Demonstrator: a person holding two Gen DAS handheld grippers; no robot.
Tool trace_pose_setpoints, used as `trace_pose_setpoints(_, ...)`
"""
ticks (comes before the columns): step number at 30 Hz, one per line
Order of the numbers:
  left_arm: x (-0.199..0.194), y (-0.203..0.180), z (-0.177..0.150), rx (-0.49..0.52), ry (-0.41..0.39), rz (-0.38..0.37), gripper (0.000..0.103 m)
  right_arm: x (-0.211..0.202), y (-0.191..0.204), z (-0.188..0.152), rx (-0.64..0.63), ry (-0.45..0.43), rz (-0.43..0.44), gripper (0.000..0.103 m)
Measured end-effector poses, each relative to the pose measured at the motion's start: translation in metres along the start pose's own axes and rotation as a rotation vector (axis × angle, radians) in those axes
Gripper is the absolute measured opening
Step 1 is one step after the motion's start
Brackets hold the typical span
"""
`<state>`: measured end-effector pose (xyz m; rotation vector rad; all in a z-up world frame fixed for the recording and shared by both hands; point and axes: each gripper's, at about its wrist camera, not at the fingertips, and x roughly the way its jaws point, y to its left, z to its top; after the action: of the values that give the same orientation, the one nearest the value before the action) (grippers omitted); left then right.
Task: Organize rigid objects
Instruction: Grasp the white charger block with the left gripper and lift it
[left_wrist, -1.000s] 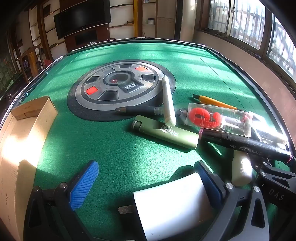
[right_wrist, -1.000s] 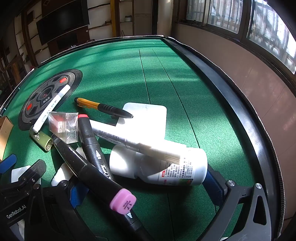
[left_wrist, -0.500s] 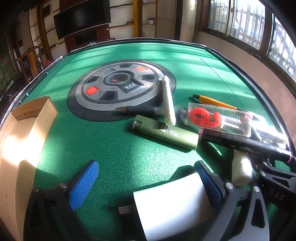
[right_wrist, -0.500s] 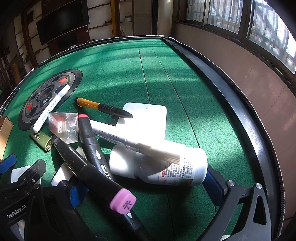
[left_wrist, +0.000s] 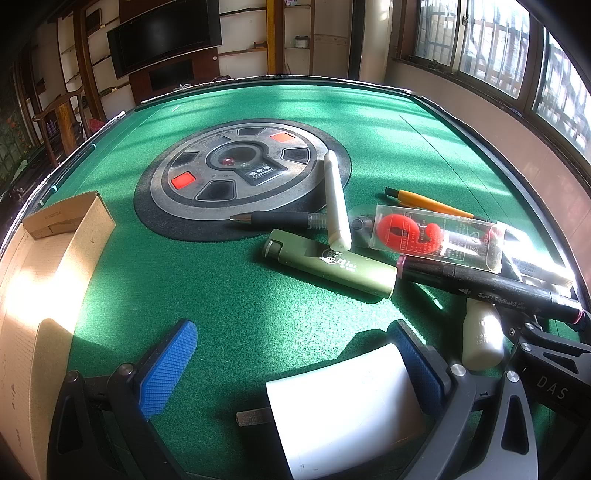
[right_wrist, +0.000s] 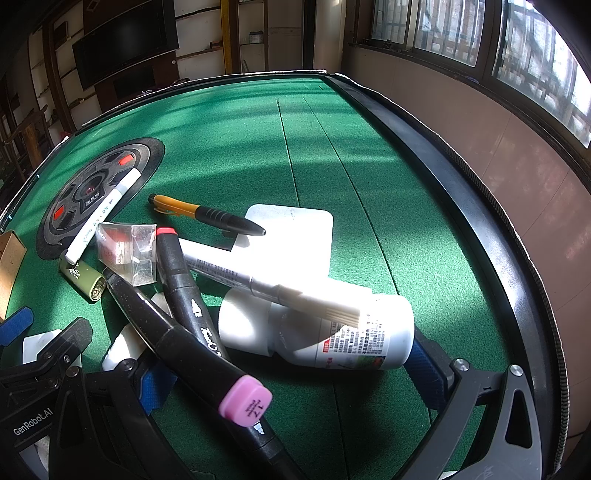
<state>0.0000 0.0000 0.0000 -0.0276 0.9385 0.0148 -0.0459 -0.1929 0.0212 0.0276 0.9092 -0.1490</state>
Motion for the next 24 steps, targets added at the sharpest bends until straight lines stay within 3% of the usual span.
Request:
trace_pose_setpoints(9,-0.001,-0.002,-0.001,-0.015,0.005,0.013,0.102,0.0,0.0,0.0,0.0,0.0,0.0,0.103)
trace_pose_setpoints(13,-0.006,0.003,-0.004,0.007,0.067,-0.006,0.102,0.0,0.0,0.0,0.0,0.0,0.0,0.103)
trace_pose_setpoints(16,-0.012,0.004,-0.015,0.012,0.03,-0.01,0.102,0.0,0.0,0.0,0.0,0.0,0.0,0.103)
trace_pose_setpoints(24,-0.013,0.004,-0.016,0.018,0.032,-0.011,0.102,-0.001,-0.001,-0.001,-0.016,0.003,0.017,0.103)
